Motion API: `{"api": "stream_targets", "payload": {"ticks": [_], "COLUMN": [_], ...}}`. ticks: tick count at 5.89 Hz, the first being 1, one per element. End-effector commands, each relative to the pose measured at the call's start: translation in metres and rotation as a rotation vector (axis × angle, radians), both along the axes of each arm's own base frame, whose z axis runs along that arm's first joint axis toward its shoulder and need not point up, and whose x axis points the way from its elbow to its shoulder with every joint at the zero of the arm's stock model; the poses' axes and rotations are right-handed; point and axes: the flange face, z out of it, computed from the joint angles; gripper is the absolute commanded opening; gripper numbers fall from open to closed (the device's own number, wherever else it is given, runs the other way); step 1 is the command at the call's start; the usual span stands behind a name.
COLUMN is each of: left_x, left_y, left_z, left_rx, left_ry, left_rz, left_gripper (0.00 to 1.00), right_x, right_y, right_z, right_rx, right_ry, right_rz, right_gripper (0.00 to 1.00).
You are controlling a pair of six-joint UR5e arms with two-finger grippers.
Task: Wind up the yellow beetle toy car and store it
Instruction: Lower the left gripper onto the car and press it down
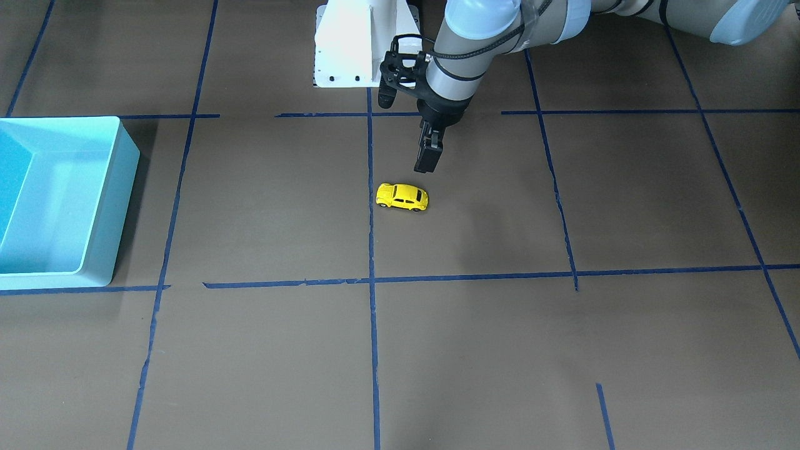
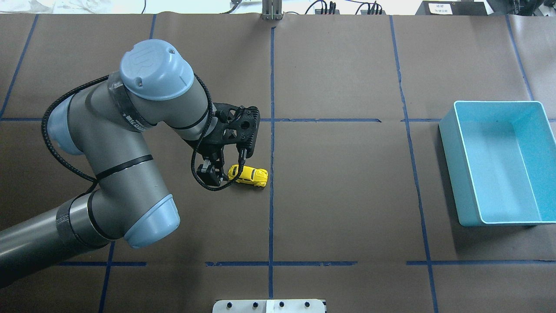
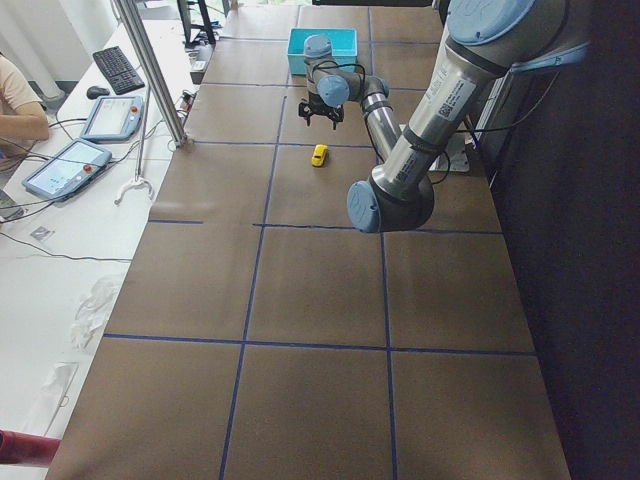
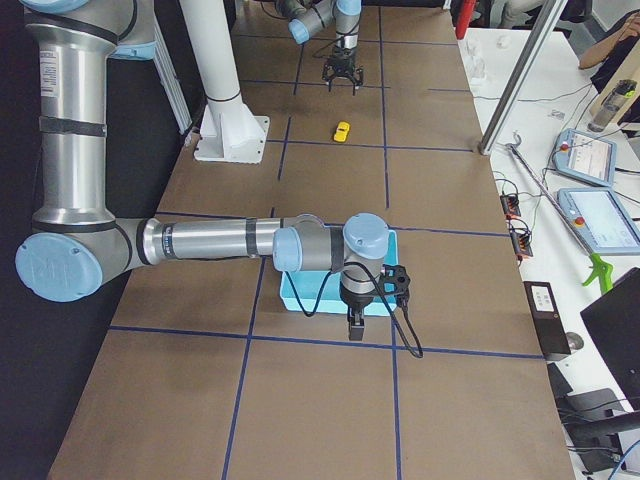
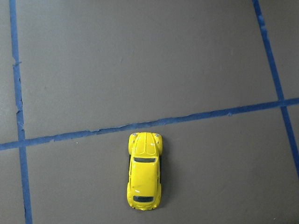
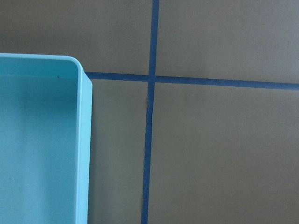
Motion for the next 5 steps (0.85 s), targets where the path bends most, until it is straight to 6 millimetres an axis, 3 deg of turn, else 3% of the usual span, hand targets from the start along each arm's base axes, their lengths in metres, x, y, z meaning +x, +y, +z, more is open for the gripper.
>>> {"api": "stream_targets", "payload": {"ticks": [1, 5], "left_x": [0.029, 0.076], "left_y": [0.004, -0.013], "left_z": [0.018, 0.044], "left_rx": [0.018, 0.065], "left_ry": [-0.038, -0.038], "left_rz": [0.005, -0.03], "left_gripper": [1.0, 1.0], "right_x": [0.0, 0.0], "right_y": [0.001, 0.001], "right_z": [0.001, 0.001], "right_rx": [-0.004, -0.002], "right_ry": [0.0, 0.0], "right_rz": [0.001, 0.001], "right_gripper": [1.0, 1.0]}}
